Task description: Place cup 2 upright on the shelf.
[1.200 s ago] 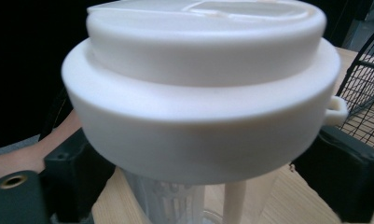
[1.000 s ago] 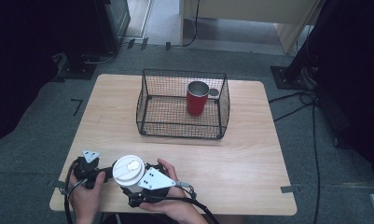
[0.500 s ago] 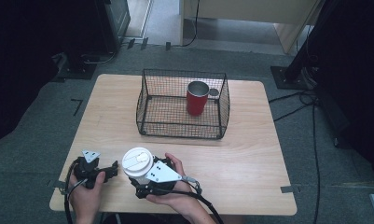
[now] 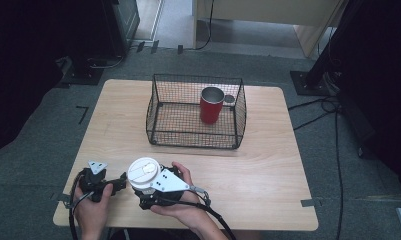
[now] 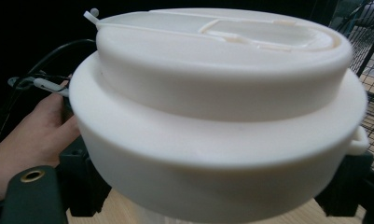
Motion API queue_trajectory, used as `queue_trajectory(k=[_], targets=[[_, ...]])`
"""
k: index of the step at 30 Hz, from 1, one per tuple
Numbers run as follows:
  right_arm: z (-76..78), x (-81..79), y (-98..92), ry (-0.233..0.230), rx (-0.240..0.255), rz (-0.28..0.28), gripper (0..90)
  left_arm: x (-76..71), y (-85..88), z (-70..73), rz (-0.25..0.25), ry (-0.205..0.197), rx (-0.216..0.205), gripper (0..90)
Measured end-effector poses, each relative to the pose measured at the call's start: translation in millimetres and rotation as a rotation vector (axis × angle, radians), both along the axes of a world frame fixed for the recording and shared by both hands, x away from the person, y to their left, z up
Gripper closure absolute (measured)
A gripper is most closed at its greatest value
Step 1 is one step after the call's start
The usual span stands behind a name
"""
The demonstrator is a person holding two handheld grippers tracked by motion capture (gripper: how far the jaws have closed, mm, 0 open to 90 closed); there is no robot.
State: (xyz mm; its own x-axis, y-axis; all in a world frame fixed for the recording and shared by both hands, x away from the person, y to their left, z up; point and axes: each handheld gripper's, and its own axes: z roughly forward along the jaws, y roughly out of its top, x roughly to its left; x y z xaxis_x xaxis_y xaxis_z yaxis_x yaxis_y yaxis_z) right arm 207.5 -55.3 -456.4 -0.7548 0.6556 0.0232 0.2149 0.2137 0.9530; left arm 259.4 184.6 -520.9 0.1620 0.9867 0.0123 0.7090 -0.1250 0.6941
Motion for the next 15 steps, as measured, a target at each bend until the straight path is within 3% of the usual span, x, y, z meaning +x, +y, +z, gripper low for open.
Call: queue_trajectory(k=[15], targets=[[7.4, -3.4, -5.4, -0.013, 0.037, 0.004, 16.0, 0.0, 0.0, 0.1, 0.0, 0.001, 0.001, 0.0]])
